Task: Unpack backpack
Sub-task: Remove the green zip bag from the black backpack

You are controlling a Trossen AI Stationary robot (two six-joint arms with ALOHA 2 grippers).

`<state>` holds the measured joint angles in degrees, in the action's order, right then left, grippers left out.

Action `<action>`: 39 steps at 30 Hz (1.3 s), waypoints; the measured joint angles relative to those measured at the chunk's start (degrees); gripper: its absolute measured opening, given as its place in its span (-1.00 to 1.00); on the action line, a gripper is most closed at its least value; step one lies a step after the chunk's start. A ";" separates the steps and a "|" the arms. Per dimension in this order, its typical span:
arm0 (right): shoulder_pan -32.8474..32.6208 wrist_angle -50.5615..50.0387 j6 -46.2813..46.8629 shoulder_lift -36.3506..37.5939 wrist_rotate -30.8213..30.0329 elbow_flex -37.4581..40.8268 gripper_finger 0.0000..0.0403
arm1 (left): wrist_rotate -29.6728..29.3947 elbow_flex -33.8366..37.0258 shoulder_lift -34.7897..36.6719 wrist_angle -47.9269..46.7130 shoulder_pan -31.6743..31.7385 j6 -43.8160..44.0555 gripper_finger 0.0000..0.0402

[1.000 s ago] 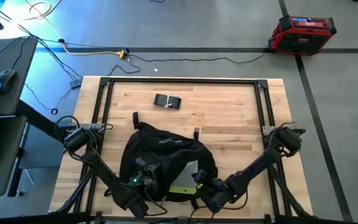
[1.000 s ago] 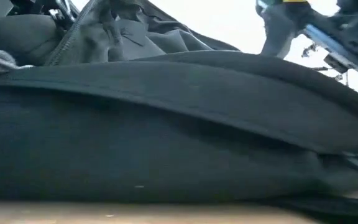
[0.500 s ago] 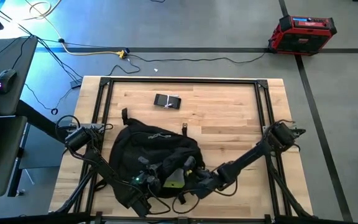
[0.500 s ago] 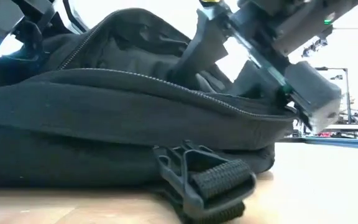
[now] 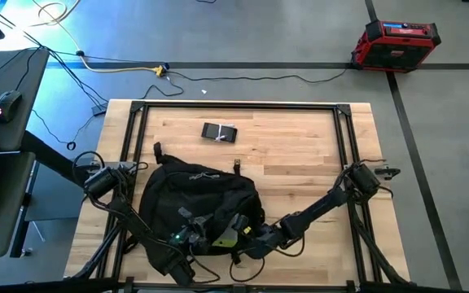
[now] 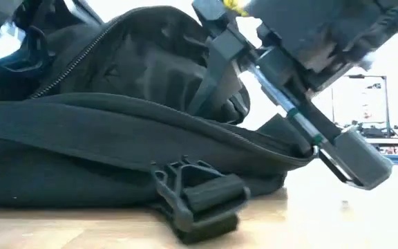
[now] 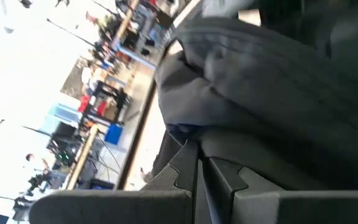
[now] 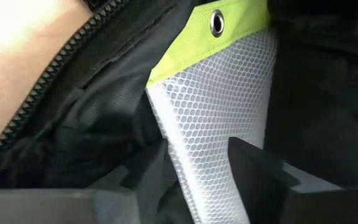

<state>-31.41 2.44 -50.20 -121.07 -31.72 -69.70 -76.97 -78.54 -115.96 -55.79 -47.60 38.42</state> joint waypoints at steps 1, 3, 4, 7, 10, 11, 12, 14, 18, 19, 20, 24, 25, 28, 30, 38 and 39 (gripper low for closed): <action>0.29 0.88 0.00 -0.07 0.39 0.03 -0.31 | -0.80 -0.29 0.00 0.05 -0.31 -0.37 -1.00; 0.97 2.79 0.14 -0.26 0.81 0.10 -0.43 | -2.50 -0.98 0.00 0.07 -0.80 -1.20 -1.00; 1.30 3.54 0.16 -0.30 0.97 0.14 -0.49 | -3.63 -1.45 0.00 0.13 -1.10 -1.64 -1.00; 1.95 5.32 0.79 -0.36 0.74 0.16 -0.64 | -6.66 -2.61 0.02 0.22 -1.81 -3.09 -1.00; 2.20 6.00 4.34 -0.36 -0.58 0.10 -0.80 | -9.13 -3.30 0.00 0.12 -2.58 -4.00 -1.00; 2.17 5.95 5.48 -0.36 -1.39 -0.03 -0.87 | -9.40 -3.49 0.00 0.23 -2.72 -4.58 -1.00; 2.13 5.91 6.38 -0.36 -1.97 -0.18 -0.93 | -9.61 -3.50 0.00 0.20 -2.85 -4.88 -1.00; 1.98 5.92 7.70 -0.36 -2.45 -0.29 -0.98 | -9.93 -3.50 0.00 0.11 -3.14 -5.01 -1.00; 0.07 4.85 10.32 -0.34 -6.30 -0.35 -1.00 | -10.62 -3.50 0.00 0.11 -3.12 -5.01 -1.00; -0.61 3.80 10.76 -0.14 -7.18 -0.38 -1.00 | -10.64 -3.50 0.00 0.15 -3.11 -5.01 -1.00; -1.36 2.33 11.48 0.14 -7.62 -0.38 -1.00 | -10.70 -3.50 0.00 0.18 -3.10 -5.01 -1.00; -4.53 -2.43 16.40 2.41 -7.22 -0.43 -1.00 | -10.78 -3.50 0.00 0.16 -2.98 -4.82 -1.00; -5.33 -3.97 17.80 3.07 -7.23 -0.43 -1.00 | -10.78 -3.50 0.00 0.13 -2.94 -4.53 -1.00; -7.68 -7.62 20.03 5.24 -9.19 -0.43 -1.00 | -10.65 -3.30 0.02 0.22 -2.69 -4.30 -1.00; -9.18 -8.84 20.36 7.06 -11.94 -0.43 -1.00 | -10.25 -2.55 0.07 0.06 -2.35 -3.14 -1.00; -8.94 -9.50 19.86 8.58 -3.83 -0.49 -0.99 | -10.35 -1.71 0.07 0.16 -2.34 -2.91 -1.00; -8.50 -9.55 18.99 8.56 -3.57 -0.47 -0.97 | -10.33 -1.71 0.07 0.18 -2.35 -2.91 -1.00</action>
<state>-39.91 -7.11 -31.21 -112.51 -35.29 -70.17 -87.30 -80.25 -115.90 -55.61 -49.95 35.51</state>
